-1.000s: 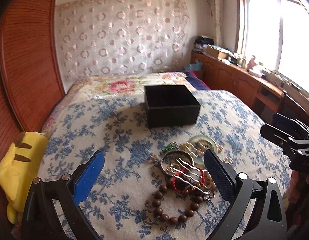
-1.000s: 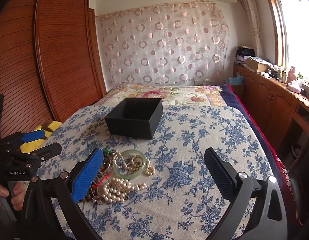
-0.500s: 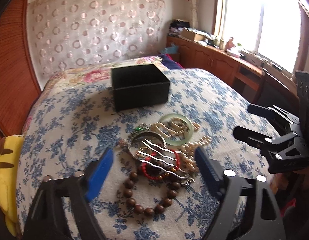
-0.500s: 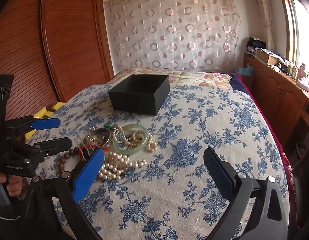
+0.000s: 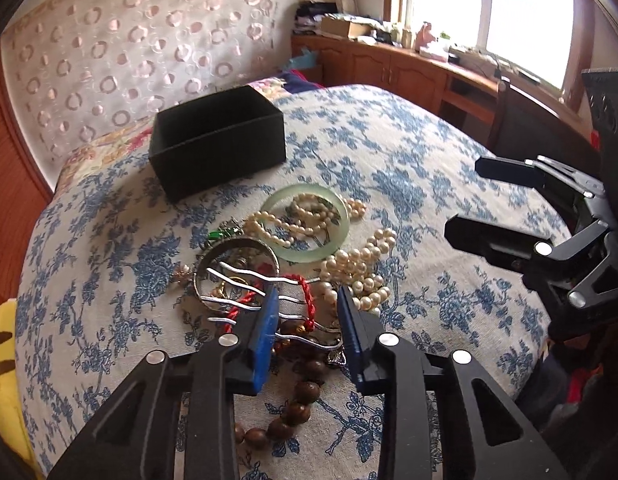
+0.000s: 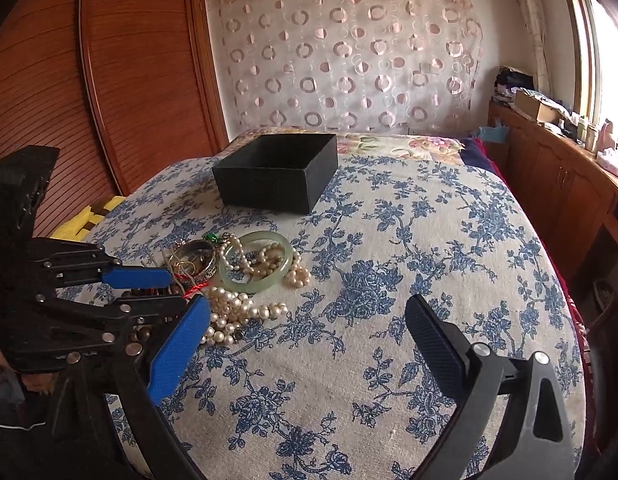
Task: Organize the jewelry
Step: 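Lower the left tool onto the red string bracelet and close it, then grasp the silver hairpins with the right tool while the left tool holds the red bracelet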
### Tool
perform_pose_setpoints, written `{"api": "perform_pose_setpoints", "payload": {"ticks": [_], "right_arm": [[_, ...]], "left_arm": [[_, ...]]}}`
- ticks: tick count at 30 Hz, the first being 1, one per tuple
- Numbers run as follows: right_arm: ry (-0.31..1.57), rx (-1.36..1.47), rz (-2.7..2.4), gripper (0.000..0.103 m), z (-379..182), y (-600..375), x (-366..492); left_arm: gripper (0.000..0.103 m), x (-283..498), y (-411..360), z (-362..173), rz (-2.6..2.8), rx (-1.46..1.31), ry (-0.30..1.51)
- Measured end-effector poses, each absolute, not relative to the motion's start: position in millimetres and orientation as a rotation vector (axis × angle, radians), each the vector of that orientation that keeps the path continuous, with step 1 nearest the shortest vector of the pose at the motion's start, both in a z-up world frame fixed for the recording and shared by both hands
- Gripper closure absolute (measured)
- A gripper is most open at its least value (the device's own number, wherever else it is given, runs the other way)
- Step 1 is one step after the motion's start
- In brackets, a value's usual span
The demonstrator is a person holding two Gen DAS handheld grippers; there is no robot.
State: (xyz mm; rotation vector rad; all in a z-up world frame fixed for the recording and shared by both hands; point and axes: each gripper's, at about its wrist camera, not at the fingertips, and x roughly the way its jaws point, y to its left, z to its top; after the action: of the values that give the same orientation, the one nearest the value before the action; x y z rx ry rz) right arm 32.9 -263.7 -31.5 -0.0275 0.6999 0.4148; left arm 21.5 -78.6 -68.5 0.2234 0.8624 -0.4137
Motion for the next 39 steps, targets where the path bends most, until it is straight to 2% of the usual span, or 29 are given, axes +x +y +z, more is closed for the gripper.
{"api": "perform_pose_setpoints", "payload": {"ticks": [3, 8, 12, 21, 39], "right_arm": [[0.698, -0.029, 0.414, 0.004, -31.6, -263.8, 33.1], [0.696, -0.026, 0.412, 0.004, -31.6, -266.1, 33.6], [0.698, -0.025, 0.41, 0.004, -31.0, -268.5, 34.3], [0.701, -0.032, 0.417, 0.004, -30.3, -268.9, 35.2], [0.726, -0.048, 0.462, 0.004, -35.3, -244.9, 41.8]], "left_arm": [[0.076, 22.0, -81.9, -69.3, -0.413, 0.245, 0.859], [0.082, 20.3, -89.8, -70.8, -0.401, 0.319, 0.843], [0.101, 18.5, -93.7, -75.7, -0.399, 0.372, 0.855], [0.102, 23.1, -80.2, -70.9, -0.385, 0.334, 0.837], [0.102, 37.5, -19.7, -14.0, -0.309, 0.138, 0.707]]}}
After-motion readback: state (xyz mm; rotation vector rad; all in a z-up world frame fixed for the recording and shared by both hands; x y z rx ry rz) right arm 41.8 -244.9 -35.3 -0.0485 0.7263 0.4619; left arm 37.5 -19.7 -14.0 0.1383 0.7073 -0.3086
